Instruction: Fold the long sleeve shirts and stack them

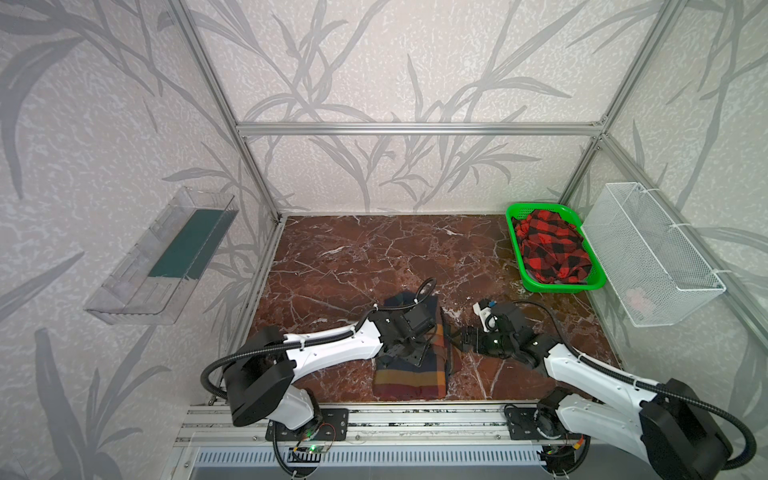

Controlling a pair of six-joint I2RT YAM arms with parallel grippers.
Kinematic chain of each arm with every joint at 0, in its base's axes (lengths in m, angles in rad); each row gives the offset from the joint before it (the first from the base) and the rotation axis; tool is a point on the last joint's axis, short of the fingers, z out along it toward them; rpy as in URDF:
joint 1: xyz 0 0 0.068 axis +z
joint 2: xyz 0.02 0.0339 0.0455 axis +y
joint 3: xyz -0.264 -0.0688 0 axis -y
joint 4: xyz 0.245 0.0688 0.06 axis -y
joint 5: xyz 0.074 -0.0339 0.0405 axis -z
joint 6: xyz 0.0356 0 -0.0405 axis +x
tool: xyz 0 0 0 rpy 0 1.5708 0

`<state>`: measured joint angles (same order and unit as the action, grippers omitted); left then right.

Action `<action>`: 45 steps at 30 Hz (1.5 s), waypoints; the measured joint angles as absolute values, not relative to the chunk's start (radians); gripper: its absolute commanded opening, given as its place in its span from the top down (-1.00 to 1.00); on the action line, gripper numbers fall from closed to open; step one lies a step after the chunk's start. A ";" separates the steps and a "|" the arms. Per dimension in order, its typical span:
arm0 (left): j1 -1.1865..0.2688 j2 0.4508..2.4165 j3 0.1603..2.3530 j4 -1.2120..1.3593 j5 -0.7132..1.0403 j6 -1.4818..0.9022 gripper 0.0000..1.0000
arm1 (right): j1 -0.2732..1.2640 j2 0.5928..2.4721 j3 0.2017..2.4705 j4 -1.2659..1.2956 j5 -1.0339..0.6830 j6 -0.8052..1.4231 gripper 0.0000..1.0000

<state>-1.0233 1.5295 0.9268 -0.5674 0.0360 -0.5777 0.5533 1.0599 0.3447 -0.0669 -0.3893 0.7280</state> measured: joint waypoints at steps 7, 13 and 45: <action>-1.024 1.607 0.917 -0.510 0.103 -0.576 -0.26 | 0.562 1.095 0.278 0.097 -0.445 0.777 -0.76; -1.034 1.608 0.886 -0.436 0.144 -0.591 -0.26 | 0.583 1.190 0.260 0.270 -0.477 0.809 -0.65; -1.066 1.598 0.867 -0.387 0.170 -0.617 -0.26 | 0.629 1.264 0.244 0.377 -0.413 0.833 -0.13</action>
